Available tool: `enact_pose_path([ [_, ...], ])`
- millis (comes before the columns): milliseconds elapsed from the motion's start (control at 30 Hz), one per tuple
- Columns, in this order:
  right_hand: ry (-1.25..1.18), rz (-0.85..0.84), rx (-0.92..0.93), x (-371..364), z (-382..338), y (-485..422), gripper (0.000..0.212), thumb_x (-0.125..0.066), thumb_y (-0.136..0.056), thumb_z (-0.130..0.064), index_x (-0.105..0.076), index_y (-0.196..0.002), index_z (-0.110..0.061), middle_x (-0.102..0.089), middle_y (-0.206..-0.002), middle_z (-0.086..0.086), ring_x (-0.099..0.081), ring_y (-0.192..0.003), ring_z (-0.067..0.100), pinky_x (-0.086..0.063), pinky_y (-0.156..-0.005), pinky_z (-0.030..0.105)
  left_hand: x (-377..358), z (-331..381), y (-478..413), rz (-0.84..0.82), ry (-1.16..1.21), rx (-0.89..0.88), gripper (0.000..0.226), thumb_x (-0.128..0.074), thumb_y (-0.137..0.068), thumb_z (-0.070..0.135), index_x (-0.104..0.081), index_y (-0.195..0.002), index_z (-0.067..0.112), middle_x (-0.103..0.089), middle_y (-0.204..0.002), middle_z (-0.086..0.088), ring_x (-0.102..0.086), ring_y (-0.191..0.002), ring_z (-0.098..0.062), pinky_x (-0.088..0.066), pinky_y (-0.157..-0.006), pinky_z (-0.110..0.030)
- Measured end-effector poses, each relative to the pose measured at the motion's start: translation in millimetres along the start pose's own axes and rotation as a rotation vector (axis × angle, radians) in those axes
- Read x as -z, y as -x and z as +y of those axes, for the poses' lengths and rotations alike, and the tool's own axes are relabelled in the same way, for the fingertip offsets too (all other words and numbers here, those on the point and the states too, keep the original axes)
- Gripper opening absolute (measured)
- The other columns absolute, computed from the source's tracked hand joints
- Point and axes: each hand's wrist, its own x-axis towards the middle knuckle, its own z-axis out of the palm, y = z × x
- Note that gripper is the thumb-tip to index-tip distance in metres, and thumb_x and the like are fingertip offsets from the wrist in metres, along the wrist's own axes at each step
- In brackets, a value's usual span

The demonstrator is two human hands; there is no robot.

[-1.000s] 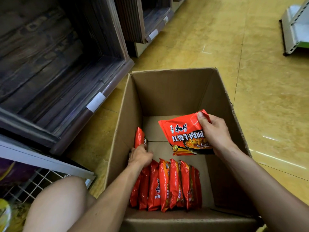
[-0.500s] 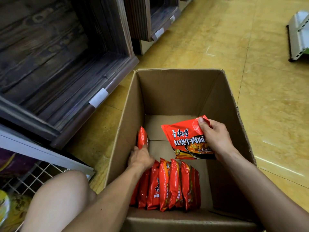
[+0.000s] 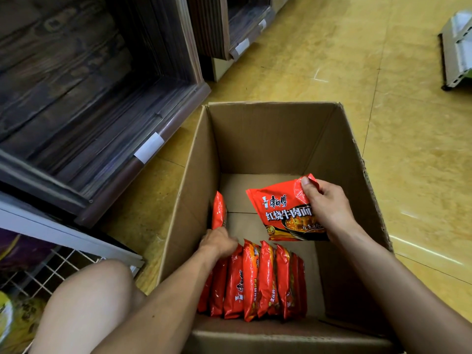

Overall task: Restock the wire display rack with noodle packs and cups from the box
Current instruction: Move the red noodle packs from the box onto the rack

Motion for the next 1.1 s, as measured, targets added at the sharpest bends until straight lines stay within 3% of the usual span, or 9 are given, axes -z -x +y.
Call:
enact_pose_path([
  [100, -0.022, 0.000, -0.003, -0.6, -1.0, 0.5, 0.030, -0.050, -0.100, -0.050, -0.065, -0.105, -0.024, -0.075, -0.091, 0.002, -0.074, -0.083, 0.015, -0.059, -0.082, 0.036, 0.2, -1.4, -0.4, 0.014, 0.004, 0.003, 0.047, -0.050, -0.100, 0.032, -0.054, -0.139, 0.006, -0.052, -0.142, -0.023, -0.056, -0.128, -0.036, -0.046, -0.106, -0.034],
  [200, -0.030, -0.006, -0.010, -1.5, -1.9, -0.5, 0.037, -0.051, -0.100, -0.050, -0.066, -0.112, -0.019, -0.075, -0.092, 0.002, -0.074, -0.084, 0.016, -0.059, -0.084, 0.037, -0.7, -3.9, -3.9, 0.072, 0.025, -0.019, 0.040, -0.048, -0.097, 0.025, -0.065, -0.126, 0.003, -0.065, -0.123, -0.023, -0.066, -0.111, -0.036, -0.052, -0.097, -0.037],
  [433, -0.046, -0.016, -0.003, -3.6, -2.5, -1.7, 0.036, -0.050, -0.101, -0.050, -0.068, -0.107, -0.020, -0.076, -0.089, 0.004, -0.075, -0.082, 0.017, -0.060, -0.084, 0.038, 4.0, -3.0, 1.8, 0.236, -0.032, -0.064, 0.029, -0.053, -0.097, 0.017, -0.065, -0.117, 0.000, -0.066, -0.122, -0.020, -0.062, -0.116, -0.038, -0.048, -0.095, -0.037],
  [600, -0.027, -0.007, 0.004, -2.0, -2.5, -0.4, 0.037, -0.050, -0.101, -0.050, -0.067, -0.111, -0.018, -0.076, -0.090, 0.002, -0.075, -0.081, 0.015, -0.058, -0.077, 0.032, 6.8, -4.7, 5.7, 0.297, -0.080, -0.116, 0.024, -0.058, -0.094, 0.014, -0.069, -0.112, 0.002, -0.070, -0.117, -0.018, -0.065, -0.113, -0.035, -0.049, -0.094, -0.037],
  [800, -0.035, -0.002, 0.004, -1.6, -4.8, 1.0, 0.036, -0.050, -0.101, -0.049, -0.067, -0.110, -0.019, -0.076, -0.089, 0.002, -0.075, -0.082, 0.015, -0.059, -0.082, 0.036, 16.9, -0.2, 14.9, 0.481, -0.085, -0.230, 0.025, -0.057, -0.091, 0.010, -0.074, -0.108, 0.017, -0.070, -0.114, -0.009, -0.066, -0.108, -0.032, -0.051, -0.091, -0.036],
  [900, -0.034, -0.010, 0.006, -1.0, -4.4, 0.0, 0.037, -0.050, -0.101, -0.050, -0.067, -0.111, -0.019, -0.076, -0.091, 0.001, -0.075, -0.084, 0.015, -0.059, -0.084, 0.037, 19.3, 8.2, 23.6, 0.601, 0.026, -0.339, 0.028, -0.056, -0.088, 0.005, -0.065, -0.109, 0.021, -0.066, -0.113, -0.006, -0.064, -0.104, -0.032, -0.050, -0.086, -0.040],
  [1100, -0.036, -0.019, 0.006, 0.8, -4.8, 2.0, 0.037, -0.050, -0.101, -0.051, -0.066, -0.112, -0.019, -0.076, -0.092, 0.002, -0.075, -0.084, 0.015, -0.060, -0.086, 0.040, 33.4, 20.1, 30.4, 0.717, 0.460, -0.459, 0.026, -0.059, -0.091, 0.003, -0.065, -0.108, 0.021, -0.066, -0.111, 0.001, -0.063, -0.104, -0.021, -0.047, -0.096, -0.032],
])
